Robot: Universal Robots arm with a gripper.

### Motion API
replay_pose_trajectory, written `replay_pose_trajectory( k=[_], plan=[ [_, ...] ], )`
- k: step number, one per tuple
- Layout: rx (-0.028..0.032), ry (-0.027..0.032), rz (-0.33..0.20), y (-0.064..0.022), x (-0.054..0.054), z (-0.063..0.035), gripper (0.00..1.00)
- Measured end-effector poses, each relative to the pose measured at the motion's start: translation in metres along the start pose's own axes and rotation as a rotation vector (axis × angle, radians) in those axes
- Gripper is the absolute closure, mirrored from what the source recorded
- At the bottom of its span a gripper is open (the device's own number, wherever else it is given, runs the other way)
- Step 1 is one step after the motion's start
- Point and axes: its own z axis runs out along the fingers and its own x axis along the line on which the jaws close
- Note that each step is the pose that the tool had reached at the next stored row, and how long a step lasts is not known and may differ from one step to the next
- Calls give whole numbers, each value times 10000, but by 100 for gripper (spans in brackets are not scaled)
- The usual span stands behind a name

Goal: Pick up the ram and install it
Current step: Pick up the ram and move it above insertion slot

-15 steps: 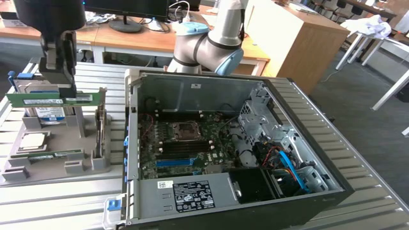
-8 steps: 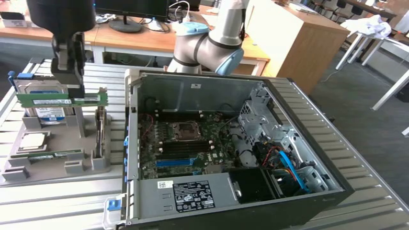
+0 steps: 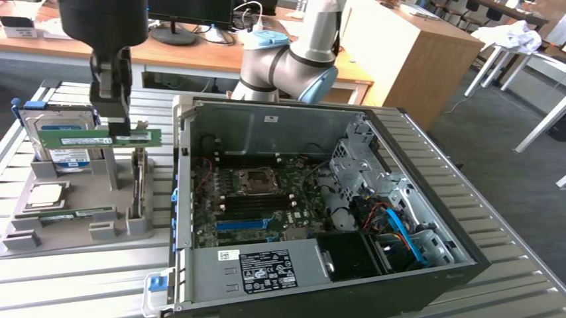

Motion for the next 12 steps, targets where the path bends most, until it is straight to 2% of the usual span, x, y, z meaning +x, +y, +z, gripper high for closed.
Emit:
replay_pose_trajectory(
  k=[12],
  plan=[
    [-5, 0, -2, -251, 18, -8, 88]
  ],
)
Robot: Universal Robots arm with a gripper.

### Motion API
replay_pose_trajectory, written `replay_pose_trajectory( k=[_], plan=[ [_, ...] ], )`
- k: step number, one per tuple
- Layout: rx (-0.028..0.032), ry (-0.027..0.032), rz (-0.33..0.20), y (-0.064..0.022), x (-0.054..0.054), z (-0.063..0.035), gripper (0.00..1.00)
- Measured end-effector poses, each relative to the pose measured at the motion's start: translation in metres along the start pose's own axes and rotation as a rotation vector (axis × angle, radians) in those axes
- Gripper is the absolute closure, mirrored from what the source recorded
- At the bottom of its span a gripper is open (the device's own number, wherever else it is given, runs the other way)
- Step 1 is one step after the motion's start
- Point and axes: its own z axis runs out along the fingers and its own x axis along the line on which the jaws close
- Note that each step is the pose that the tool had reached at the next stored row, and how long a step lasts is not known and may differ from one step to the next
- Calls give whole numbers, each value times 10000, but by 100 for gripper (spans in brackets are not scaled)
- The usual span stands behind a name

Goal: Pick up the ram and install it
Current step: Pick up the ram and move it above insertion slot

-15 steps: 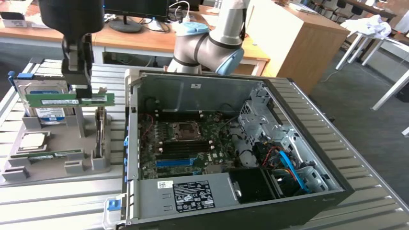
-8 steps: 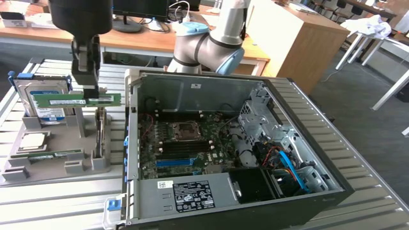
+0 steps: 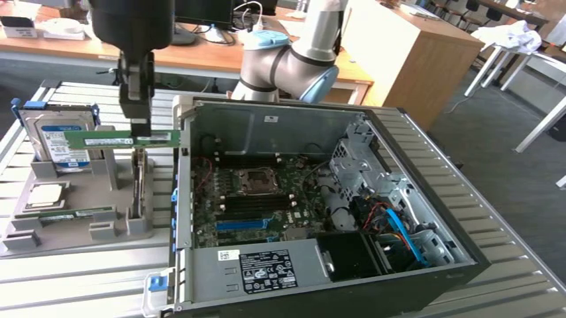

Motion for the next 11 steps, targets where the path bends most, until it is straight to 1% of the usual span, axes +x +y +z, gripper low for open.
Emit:
replay_pose_trajectory(
  k=[11],
  plan=[
    [-3, 0, -1, -240, 17, -7, 88]
  ],
)
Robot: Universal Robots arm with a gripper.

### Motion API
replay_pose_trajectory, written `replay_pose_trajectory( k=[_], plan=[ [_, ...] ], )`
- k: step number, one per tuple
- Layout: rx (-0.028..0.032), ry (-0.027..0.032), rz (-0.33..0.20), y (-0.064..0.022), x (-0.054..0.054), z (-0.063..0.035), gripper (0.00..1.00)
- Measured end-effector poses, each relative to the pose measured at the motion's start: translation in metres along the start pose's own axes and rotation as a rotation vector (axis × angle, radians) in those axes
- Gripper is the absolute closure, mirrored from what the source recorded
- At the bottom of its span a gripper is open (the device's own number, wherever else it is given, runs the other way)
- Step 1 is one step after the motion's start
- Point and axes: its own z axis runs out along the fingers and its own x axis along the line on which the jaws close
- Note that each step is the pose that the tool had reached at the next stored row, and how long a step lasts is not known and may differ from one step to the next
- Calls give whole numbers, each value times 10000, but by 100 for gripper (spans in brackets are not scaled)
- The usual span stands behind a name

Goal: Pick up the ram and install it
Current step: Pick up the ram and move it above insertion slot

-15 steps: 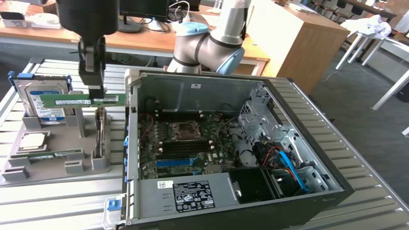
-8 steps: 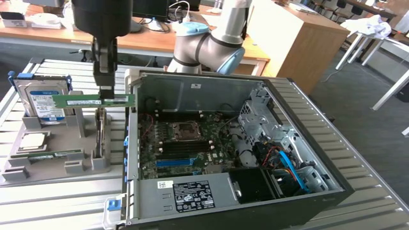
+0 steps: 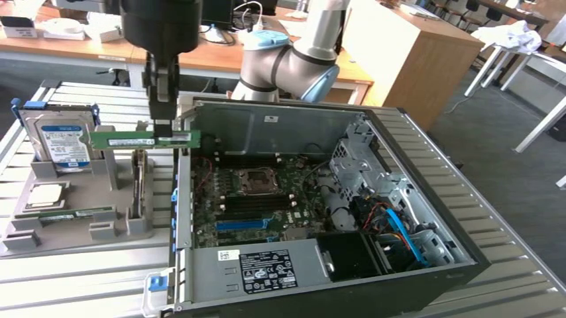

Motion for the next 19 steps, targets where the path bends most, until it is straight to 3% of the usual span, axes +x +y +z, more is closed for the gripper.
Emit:
replay_pose_trajectory(
  k=[19],
  plan=[
    [-7, 0, -2, -438, 34, -14, 88]
  ],
)
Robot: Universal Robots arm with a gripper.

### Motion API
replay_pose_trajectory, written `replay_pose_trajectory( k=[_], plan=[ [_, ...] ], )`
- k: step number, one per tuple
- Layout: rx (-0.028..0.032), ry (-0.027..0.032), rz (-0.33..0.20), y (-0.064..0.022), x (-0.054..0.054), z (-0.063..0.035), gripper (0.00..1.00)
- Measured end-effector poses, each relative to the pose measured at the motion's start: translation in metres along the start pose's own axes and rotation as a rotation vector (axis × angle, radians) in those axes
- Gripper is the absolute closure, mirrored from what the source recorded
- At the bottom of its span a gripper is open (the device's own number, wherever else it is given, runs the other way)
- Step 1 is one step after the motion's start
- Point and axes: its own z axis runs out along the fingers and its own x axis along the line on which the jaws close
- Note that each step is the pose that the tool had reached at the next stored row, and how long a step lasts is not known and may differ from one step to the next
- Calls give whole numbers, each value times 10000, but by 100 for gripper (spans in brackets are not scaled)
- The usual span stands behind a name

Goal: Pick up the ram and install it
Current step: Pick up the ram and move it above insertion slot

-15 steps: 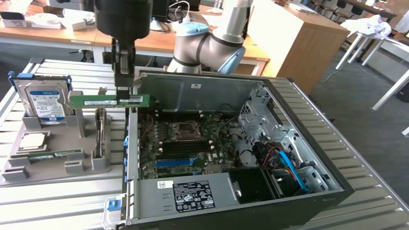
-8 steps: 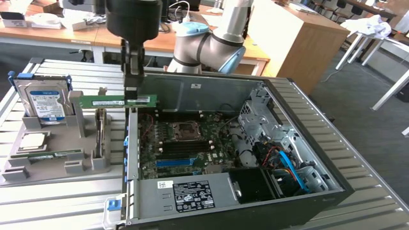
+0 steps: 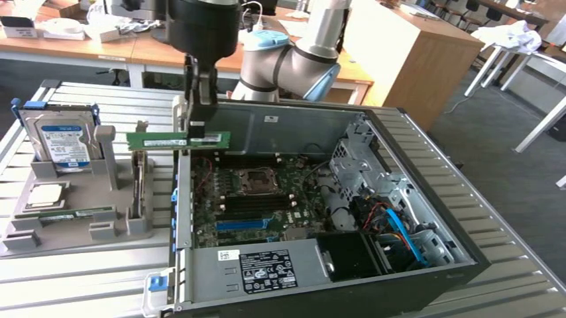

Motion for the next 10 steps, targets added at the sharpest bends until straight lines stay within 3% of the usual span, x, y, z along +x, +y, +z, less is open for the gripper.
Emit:
replay_pose_trajectory(
  k=[10],
  plan=[
    [-2, 0, 0, -228, 19, -7, 88]
  ],
)
